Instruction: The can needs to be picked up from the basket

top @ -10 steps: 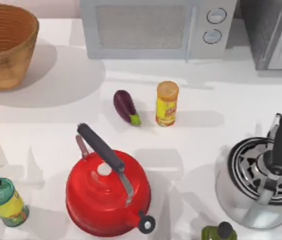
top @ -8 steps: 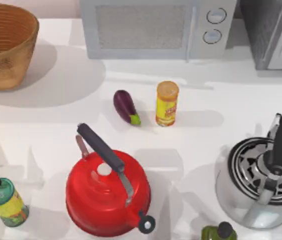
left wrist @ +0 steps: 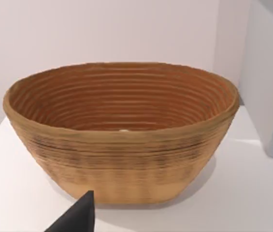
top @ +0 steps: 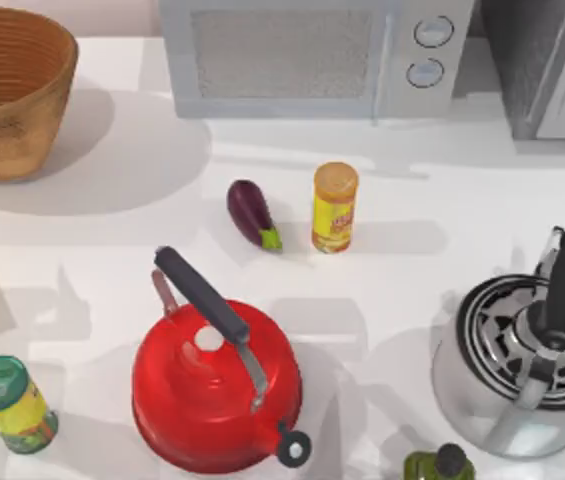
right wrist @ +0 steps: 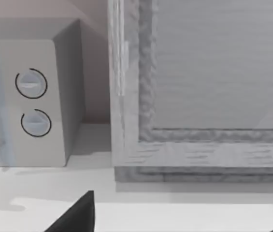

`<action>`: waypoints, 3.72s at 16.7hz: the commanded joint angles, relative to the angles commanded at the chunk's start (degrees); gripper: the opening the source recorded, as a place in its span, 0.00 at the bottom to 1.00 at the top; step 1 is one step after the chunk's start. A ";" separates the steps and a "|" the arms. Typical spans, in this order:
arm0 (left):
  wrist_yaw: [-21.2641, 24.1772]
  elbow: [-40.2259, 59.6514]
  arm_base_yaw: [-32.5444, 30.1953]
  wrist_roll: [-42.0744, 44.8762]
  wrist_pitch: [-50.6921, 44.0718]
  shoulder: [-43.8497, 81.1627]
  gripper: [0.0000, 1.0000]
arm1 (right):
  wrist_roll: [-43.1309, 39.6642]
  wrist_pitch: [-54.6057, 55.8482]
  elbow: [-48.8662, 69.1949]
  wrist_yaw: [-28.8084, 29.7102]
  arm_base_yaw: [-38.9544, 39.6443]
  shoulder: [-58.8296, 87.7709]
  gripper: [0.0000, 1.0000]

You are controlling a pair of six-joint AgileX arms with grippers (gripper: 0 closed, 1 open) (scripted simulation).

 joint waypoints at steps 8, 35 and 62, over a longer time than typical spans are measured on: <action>1.55 41.06 2.02 2.59 -21.86 42.38 1.00 | 0.00 0.00 0.00 0.00 0.00 0.00 1.00; 5.07 125.16 5.70 7.18 -65.60 130.08 1.00 | 0.00 0.00 0.00 0.00 0.00 0.00 1.00; 5.06 118.32 5.48 6.86 -55.94 132.83 0.00 | 0.00 0.00 0.00 0.00 0.00 0.00 1.00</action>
